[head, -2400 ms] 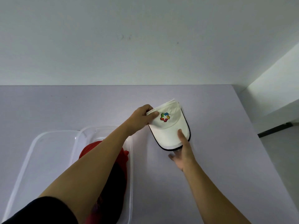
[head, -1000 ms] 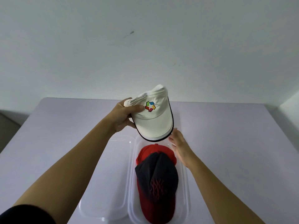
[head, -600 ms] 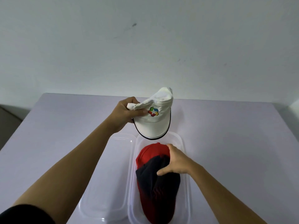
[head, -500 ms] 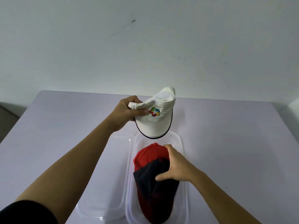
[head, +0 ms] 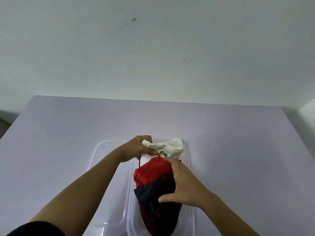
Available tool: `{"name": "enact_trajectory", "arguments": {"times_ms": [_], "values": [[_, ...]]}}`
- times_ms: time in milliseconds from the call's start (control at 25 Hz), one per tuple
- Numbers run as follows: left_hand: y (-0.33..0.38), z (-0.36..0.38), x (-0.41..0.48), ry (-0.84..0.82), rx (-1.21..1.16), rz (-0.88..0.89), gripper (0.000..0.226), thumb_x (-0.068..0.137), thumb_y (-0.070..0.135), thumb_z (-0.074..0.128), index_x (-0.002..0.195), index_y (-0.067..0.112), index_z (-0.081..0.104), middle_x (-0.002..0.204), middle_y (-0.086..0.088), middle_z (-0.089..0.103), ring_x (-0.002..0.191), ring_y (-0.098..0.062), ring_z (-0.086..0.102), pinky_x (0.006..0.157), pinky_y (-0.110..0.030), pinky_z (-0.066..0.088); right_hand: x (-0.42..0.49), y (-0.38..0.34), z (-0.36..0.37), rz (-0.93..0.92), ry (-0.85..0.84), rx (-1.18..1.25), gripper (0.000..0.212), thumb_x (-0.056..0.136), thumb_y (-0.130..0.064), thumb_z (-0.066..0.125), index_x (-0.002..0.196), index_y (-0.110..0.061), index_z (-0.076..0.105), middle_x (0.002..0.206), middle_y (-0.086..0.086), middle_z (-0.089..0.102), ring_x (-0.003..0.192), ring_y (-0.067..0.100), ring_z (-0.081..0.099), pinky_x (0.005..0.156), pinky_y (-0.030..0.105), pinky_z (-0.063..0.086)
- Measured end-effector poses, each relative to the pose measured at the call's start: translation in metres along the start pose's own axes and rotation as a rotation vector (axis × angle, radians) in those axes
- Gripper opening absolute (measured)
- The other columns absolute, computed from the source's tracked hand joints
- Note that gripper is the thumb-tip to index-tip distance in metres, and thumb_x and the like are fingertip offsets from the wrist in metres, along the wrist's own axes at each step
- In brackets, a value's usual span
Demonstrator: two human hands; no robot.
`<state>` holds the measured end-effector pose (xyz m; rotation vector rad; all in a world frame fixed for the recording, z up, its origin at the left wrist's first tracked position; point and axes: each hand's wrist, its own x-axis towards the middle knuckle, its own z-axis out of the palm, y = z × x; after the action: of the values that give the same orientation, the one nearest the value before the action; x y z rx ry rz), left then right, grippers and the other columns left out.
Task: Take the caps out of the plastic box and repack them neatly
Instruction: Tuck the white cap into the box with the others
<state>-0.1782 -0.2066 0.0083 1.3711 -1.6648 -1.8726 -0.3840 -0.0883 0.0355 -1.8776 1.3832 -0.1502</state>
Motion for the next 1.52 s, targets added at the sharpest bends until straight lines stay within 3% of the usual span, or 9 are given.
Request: {"name": "enact_trajectory", "arguments": {"times_ms": [80, 200, 360, 560, 680, 760, 1000, 1320, 1520], "values": [[-0.007, 0.001, 0.002, -0.022, -0.074, -0.042, 0.032, 0.072, 0.012, 0.078, 0.063, 0.02, 0.048, 0.064, 0.0, 0.052, 0.063, -0.017, 0.051, 0.05, -0.024, 0.037, 0.005, 0.004, -0.005, -0.065, 0.168, 0.103, 0.083, 0.067, -0.067, 0.064, 0.135, -0.033, 0.031, 0.135, -0.013, 0.038, 0.126, 0.005, 0.039, 0.107, 0.033, 0.037], [-0.01, 0.001, 0.006, -0.053, -0.12, -0.071, 0.031, 0.07, 0.013, 0.077, 0.061, 0.02, 0.048, 0.064, 0.001, 0.053, 0.066, -0.02, 0.052, 0.055, -0.027, 0.041, 0.023, 0.03, -0.02, -0.132, 0.533, 0.07, 0.043, 0.084, -0.024, 0.055, 0.126, -0.023, 0.047, 0.126, -0.011, 0.048, 0.118, 0.009, 0.046, 0.102, 0.038, 0.04], [-0.006, 0.0, 0.007, -0.082, -0.138, -0.115, 0.022, 0.072, 0.016, 0.074, 0.064, 0.021, 0.054, 0.071, 0.003, 0.062, 0.072, -0.018, 0.062, 0.061, -0.032, 0.052, 0.053, 0.061, -0.04, -0.012, 0.215, -0.308, 0.044, 0.091, -0.027, 0.051, 0.134, -0.03, 0.043, 0.146, -0.013, 0.04, 0.136, 0.015, 0.028, 0.11, 0.038, 0.02], [-0.003, -0.002, 0.013, -0.089, 0.141, -0.135, 0.024, 0.078, 0.036, 0.072, 0.069, 0.02, 0.057, 0.074, 0.005, 0.057, 0.071, -0.013, 0.055, 0.066, -0.029, 0.043, 0.069, 0.069, -0.046, -0.052, 0.102, -0.657, 0.028, 0.095, -0.043, 0.041, 0.113, -0.025, 0.053, 0.113, -0.009, 0.064, 0.116, 0.019, 0.044, 0.094, 0.037, 0.028], [0.0, -0.008, 0.018, -0.042, 0.634, -0.041, 0.047, 0.076, 0.057, 0.062, 0.089, 0.012, 0.068, 0.102, 0.003, 0.054, 0.103, -0.015, 0.051, 0.086, -0.031, 0.039, 0.076, 0.074, -0.043, -0.03, 0.064, -0.658, 0.031, 0.095, -0.046, 0.039, 0.11, -0.021, 0.05, 0.102, -0.003, 0.066, 0.106, 0.02, 0.048, 0.087, 0.035, 0.031], [0.003, -0.009, 0.017, -0.028, 0.729, -0.082, 0.047, 0.081, 0.054, 0.062, 0.105, 0.014, 0.069, 0.123, 0.001, 0.051, 0.119, -0.015, 0.046, 0.096, -0.03, 0.037, 0.083, 0.075, -0.04, 0.004, 0.016, -0.627, 0.033, 0.096, -0.045, 0.038, 0.112, -0.018, 0.048, 0.103, 0.003, 0.064, 0.101, 0.021, 0.05, 0.086, 0.034, 0.032], [-0.001, 0.002, 0.022, 0.035, 1.058, -0.182, 0.042, 0.092, 0.052, 0.044, 0.124, 0.026, 0.052, 0.116, -0.014, 0.051, 0.111, -0.033, 0.048, 0.093, -0.039, 0.036, 0.094, 0.073, -0.037, 0.054, -0.035, -0.616, 0.032, 0.098, -0.039, 0.035, 0.119, -0.016, 0.042, 0.105, 0.011, 0.06, 0.082, 0.021, 0.044, 0.088, 0.034, 0.033], [-0.013, 0.008, 0.03, 0.223, 1.203, -0.024, 0.039, 0.094, 0.042, 0.046, 0.125, 0.021, 0.057, 0.122, -0.002, 0.061, 0.119, -0.022, 0.045, 0.091, -0.035, 0.037, 0.102, 0.077, -0.033, 0.029, 0.018, -0.845, 0.041, 0.093, -0.047, 0.041, 0.119, -0.019, 0.058, 0.12, 0.0, 0.051, 0.111, 0.021, 0.046, 0.089, 0.035, 0.029], [-0.018, 0.004, 0.023, 0.249, 1.146, 0.02, 0.035, 0.095, 0.04, 0.045, 0.122, 0.021, 0.057, 0.115, -0.002, 0.065, 0.116, -0.022, 0.045, 0.091, -0.034, 0.036, 0.094, 0.081, -0.036, 0.037, 0.123, -0.531, 0.049, 0.092, -0.046, 0.047, 0.136, -0.026, 0.044, 0.124, -0.001, 0.052, 0.115, 0.018, 0.049, 0.092, 0.035, 0.036]]}}
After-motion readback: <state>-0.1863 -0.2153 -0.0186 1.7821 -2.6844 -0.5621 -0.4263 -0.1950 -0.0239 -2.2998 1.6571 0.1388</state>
